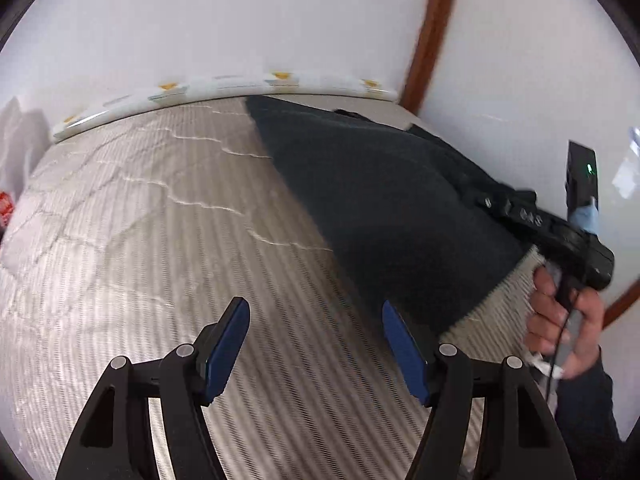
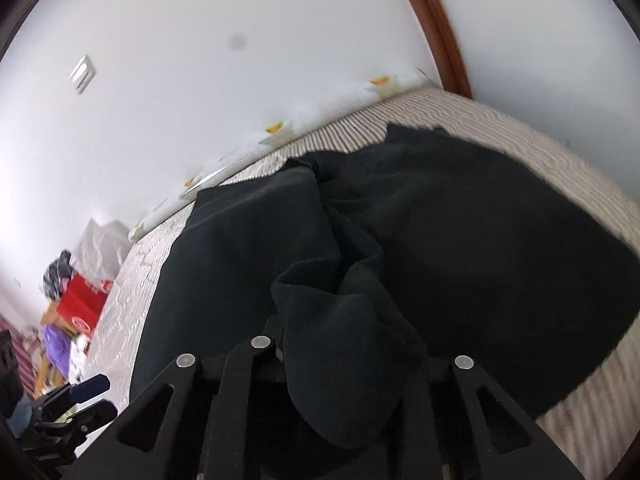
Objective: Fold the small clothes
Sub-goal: 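Fold the sweatshirt end over the body with the right tool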
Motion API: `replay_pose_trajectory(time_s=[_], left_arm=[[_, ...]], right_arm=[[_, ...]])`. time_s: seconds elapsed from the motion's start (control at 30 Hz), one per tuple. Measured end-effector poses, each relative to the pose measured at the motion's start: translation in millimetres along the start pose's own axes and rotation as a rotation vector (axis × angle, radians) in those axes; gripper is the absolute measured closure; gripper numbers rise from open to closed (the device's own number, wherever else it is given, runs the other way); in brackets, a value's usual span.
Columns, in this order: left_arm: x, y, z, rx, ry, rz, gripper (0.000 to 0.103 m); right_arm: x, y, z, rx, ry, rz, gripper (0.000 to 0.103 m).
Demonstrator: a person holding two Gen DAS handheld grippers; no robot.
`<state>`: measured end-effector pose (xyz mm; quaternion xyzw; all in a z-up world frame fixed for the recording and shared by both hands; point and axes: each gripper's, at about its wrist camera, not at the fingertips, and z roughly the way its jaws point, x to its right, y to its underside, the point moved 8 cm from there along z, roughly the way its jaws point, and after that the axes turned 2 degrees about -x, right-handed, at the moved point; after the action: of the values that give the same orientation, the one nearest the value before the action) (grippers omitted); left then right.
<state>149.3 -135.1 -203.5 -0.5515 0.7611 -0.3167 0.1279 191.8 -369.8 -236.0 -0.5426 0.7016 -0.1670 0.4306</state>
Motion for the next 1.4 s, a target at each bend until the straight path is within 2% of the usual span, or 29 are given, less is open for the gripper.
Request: replay_pose_trajectory(time_s=[0.07,0.17,0.33,0.47,0.63,0.7,0.77,0.87,1.0,1.4], left_arm=[[13,4,0,-0.007,0.037,0.03,0.036],[35,11,6,-0.027,0.082,0.086,0.036],[60,16,33,-0.053,0.048,0.17,0.036],[65,8,50,-0.047,0.041,0.145,0.037],[65,1,56,-0.059,0.101,0.127,0.07],[64,-1,51,-0.031,0.092,0.124,0.079],[61,-4,46,-0.002,0.08,0.129,0.083],[38,-13,39,0.032,0.06,0.081,0.088],[-8,-20,31,0.044,0.05,-0.012,0.09],[-137,-2,-8,0.072,-0.079,-0.153,0.091]], right_arm=[[5,-7,-14,0.058,0.0,-0.012,0.086],[17,-11,-24,0.093,0.023,0.001,0.086],[30,3,-9,0.033,0.051,0.004,0.085],[35,7,0,0.008,0.061,0.001,0.084],[32,5,13,-0.035,0.102,-0.052,0.085],[32,3,16,-0.036,0.098,-0.044,0.086],[28,1,20,-0.04,0.098,-0.044,0.086],[15,0,28,-0.049,0.101,-0.057,0.087],[-13,-1,46,-0.077,0.049,-0.059,0.087],[-160,13,127,-0.144,-0.116,-0.22,0.087]])
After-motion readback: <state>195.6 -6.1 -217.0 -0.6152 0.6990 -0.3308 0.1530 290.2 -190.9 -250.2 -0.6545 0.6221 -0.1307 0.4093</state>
